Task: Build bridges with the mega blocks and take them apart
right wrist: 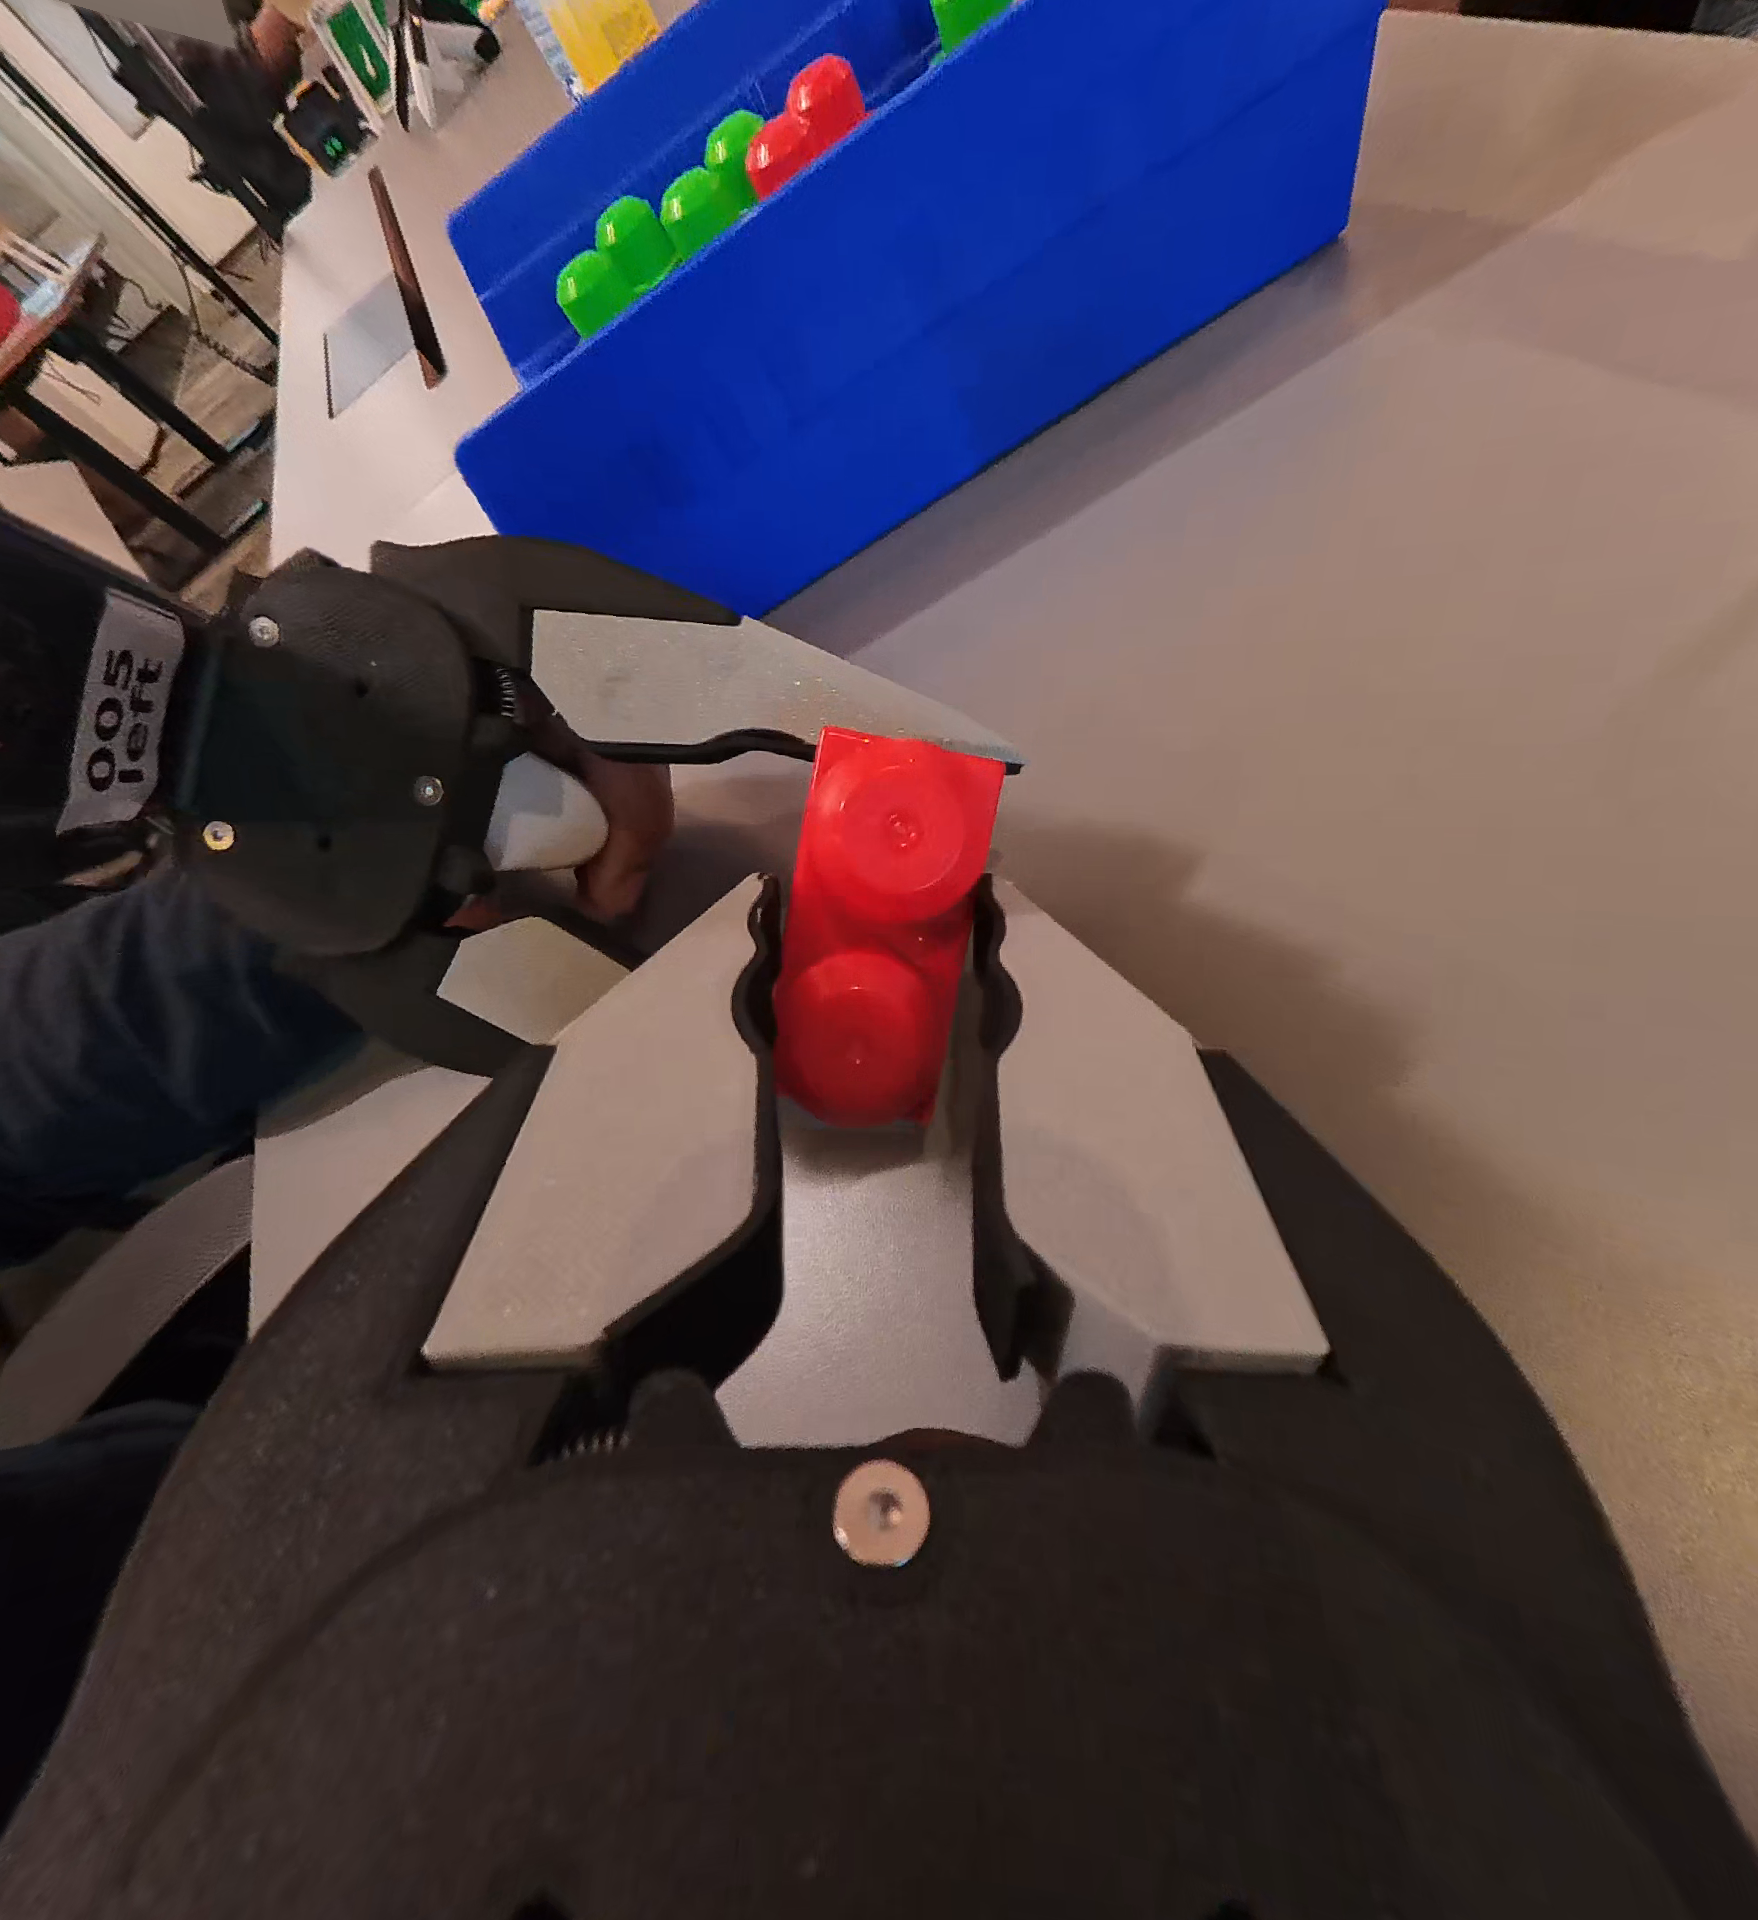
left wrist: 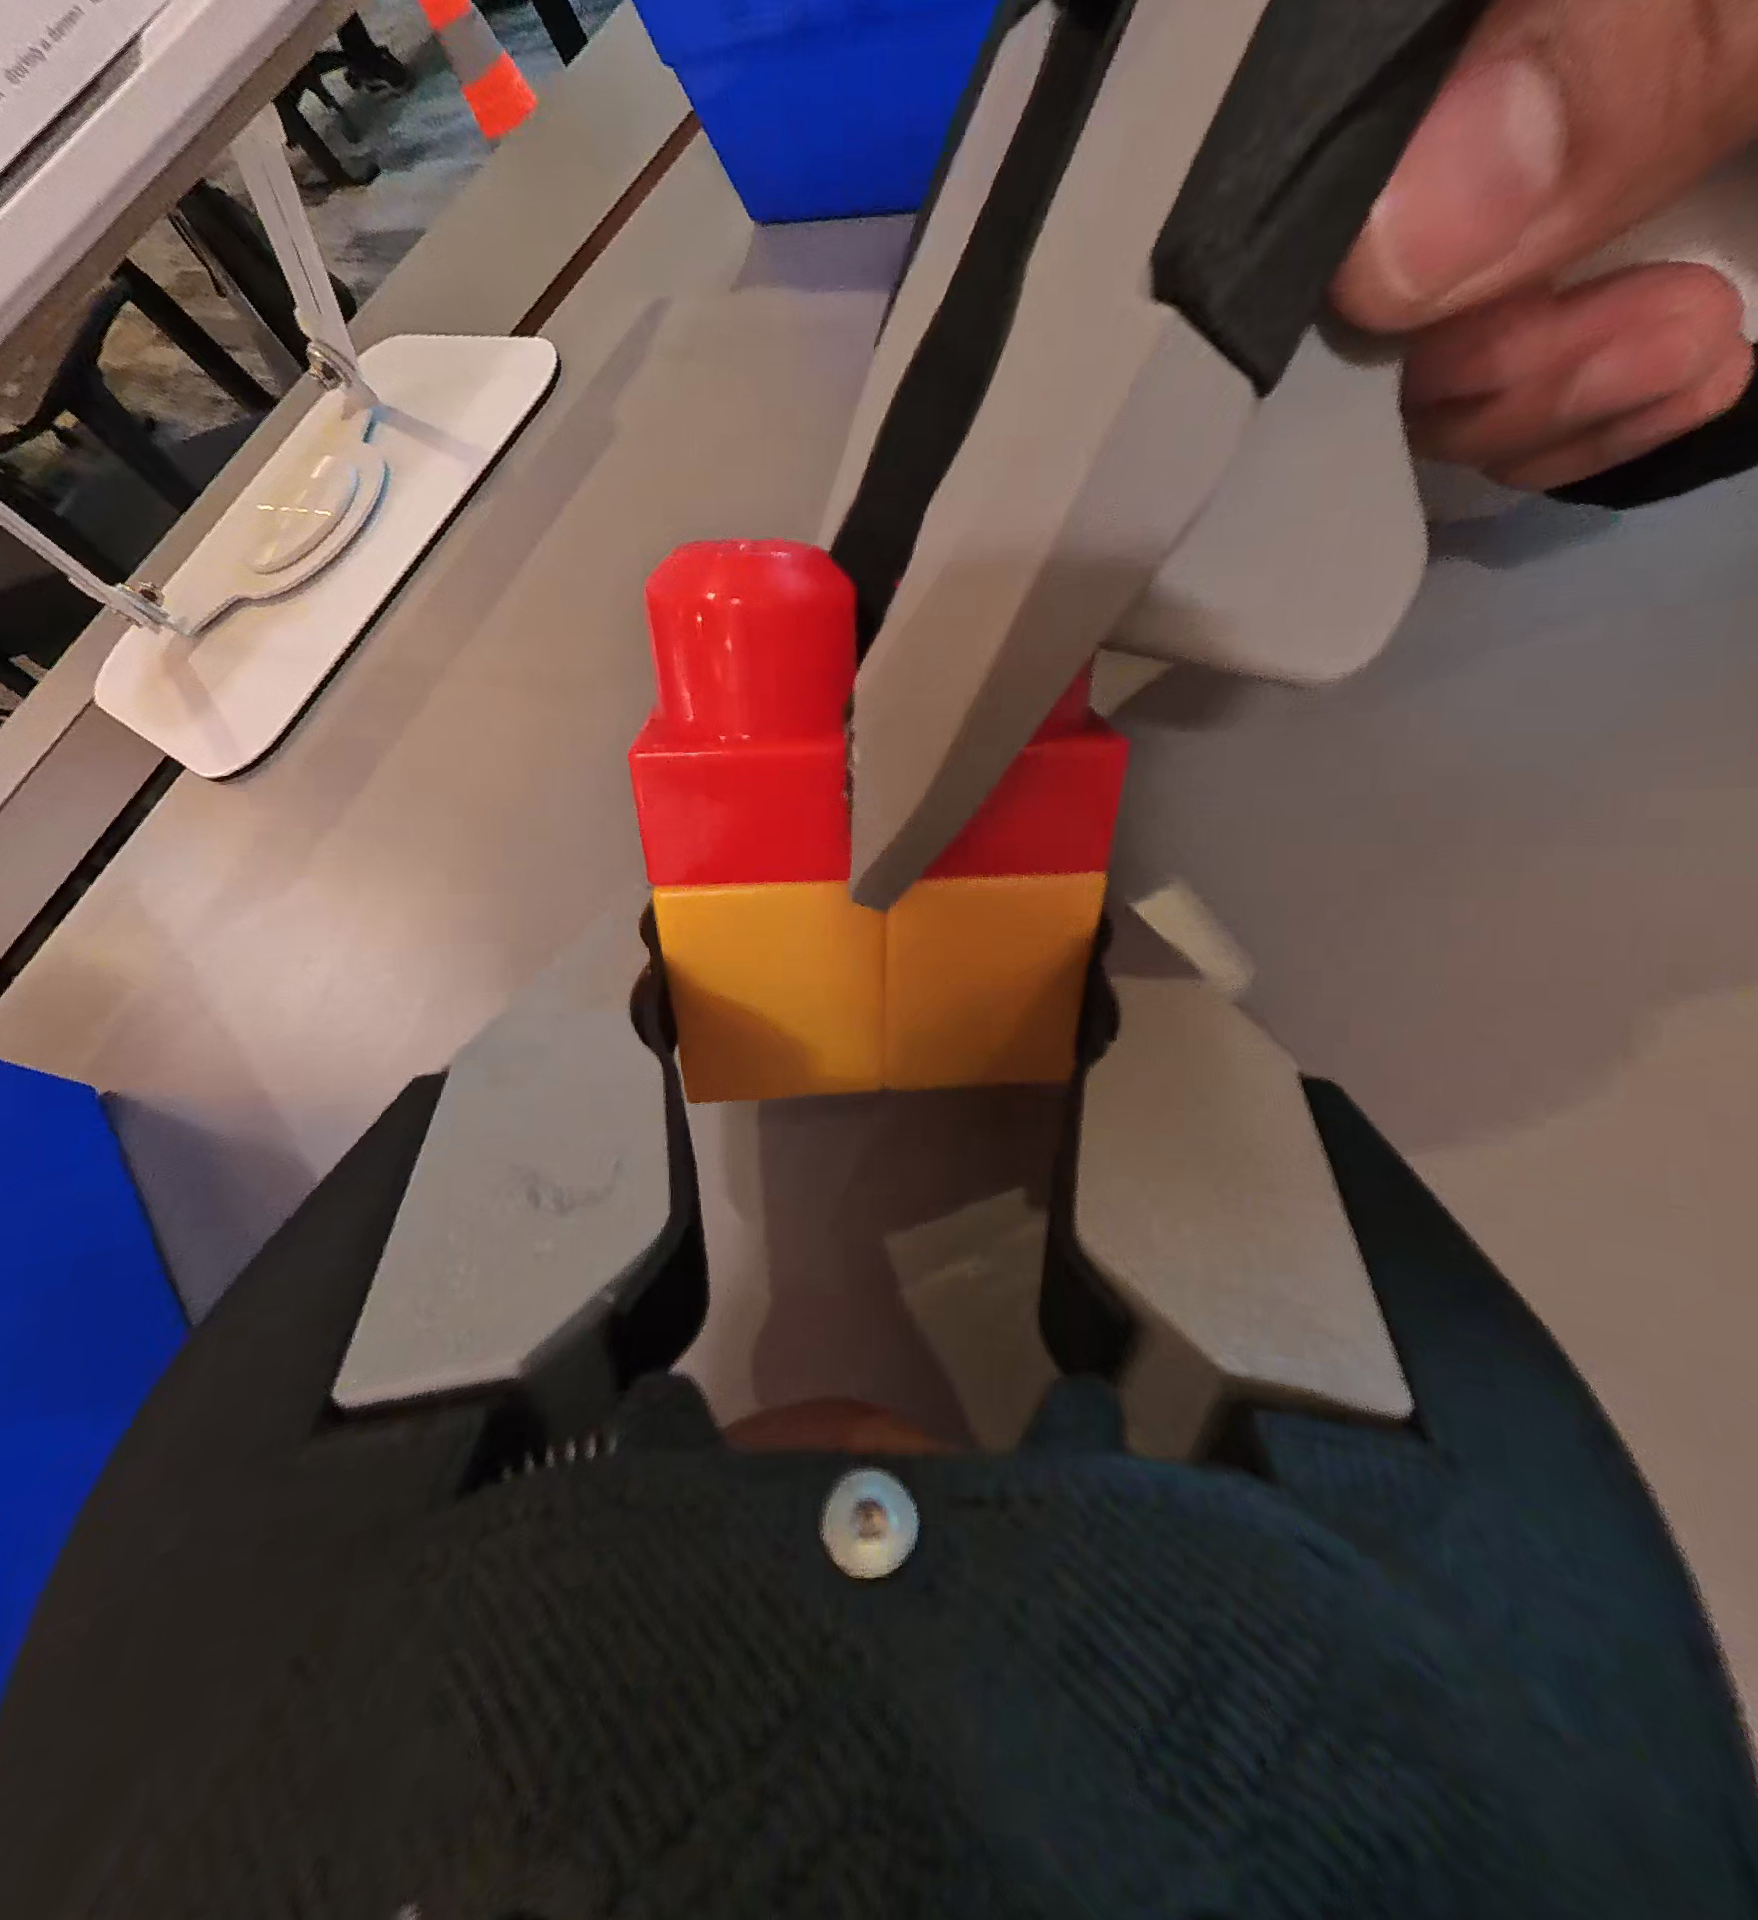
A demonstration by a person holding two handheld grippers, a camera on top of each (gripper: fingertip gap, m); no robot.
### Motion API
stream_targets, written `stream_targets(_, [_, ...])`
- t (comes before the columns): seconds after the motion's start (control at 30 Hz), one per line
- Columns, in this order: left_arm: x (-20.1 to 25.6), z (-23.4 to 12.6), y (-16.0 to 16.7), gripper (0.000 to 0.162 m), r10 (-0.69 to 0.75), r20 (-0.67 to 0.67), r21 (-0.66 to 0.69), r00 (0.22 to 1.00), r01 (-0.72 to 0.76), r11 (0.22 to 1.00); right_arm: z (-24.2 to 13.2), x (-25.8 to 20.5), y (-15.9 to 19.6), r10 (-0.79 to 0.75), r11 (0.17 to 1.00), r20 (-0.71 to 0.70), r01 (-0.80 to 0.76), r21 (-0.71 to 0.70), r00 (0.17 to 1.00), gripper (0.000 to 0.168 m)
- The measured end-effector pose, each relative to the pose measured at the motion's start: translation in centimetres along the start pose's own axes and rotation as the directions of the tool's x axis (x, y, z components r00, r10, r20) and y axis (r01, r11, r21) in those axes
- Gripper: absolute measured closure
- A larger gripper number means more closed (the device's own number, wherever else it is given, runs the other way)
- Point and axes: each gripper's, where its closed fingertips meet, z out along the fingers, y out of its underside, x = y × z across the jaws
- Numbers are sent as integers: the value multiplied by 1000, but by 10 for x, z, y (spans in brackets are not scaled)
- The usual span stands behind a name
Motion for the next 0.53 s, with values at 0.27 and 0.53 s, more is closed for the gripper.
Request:
stream_targets(0.27, [1, 5, 5, 77, 55, 38, -52, 998, -53, 997, 1, -6, 0, -3, 1000, -3, 3, -3, 1000, 135])
stream_targets(0.53, [-4, 3, 3, 78, 42, 69, -32, 997, -40, 999, -1, -3, -4, 50, 998, -28, -49, 27, 998, 136])
